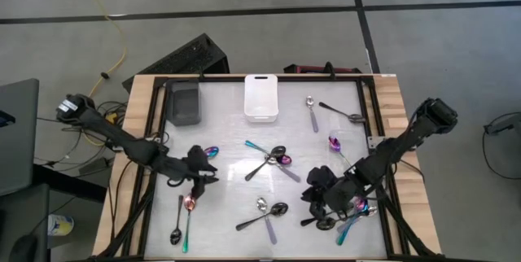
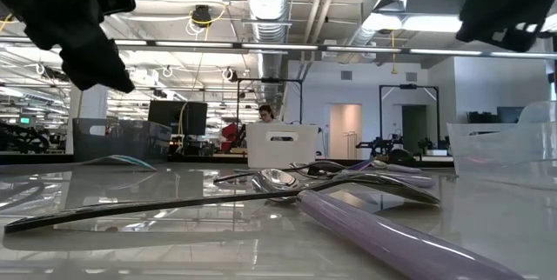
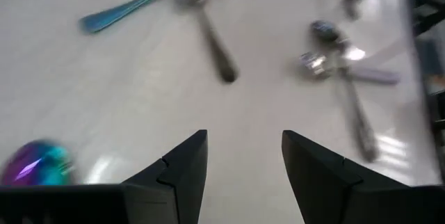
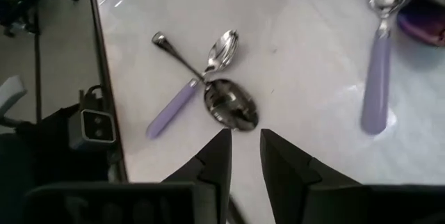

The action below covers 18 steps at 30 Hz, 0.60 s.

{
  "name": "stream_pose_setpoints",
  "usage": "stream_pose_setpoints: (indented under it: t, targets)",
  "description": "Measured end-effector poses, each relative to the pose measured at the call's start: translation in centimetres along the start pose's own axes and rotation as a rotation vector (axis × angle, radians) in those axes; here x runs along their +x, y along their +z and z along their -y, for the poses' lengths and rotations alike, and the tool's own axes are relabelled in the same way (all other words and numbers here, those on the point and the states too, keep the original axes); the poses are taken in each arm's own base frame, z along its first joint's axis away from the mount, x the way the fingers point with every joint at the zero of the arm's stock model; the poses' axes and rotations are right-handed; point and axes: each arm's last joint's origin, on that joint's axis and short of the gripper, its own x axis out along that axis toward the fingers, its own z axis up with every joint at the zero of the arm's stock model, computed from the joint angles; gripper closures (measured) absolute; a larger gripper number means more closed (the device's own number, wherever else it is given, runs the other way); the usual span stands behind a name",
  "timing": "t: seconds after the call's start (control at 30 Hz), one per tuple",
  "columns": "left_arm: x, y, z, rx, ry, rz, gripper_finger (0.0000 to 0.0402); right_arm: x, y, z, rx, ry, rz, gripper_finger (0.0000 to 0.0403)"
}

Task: Sort silverware by color (type)
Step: Put the blue spoon into the transparent bin

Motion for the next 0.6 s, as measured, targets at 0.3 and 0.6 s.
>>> stream_pose_setpoints:
  t: [0.3,0.6]
  targets:
    - [-2.4,1.5,-2.8,-0.087,0.394,-0.311,0.0231,0.7,1.8,1.3,0.014,-0.047,0.035,0.0301]
    - [-0.4,1.5,-4.6,-0.053,0.389,-0.376,0.0231,1.2,3.3,2.4,-0.03,-0.084,0.054,0.0301]
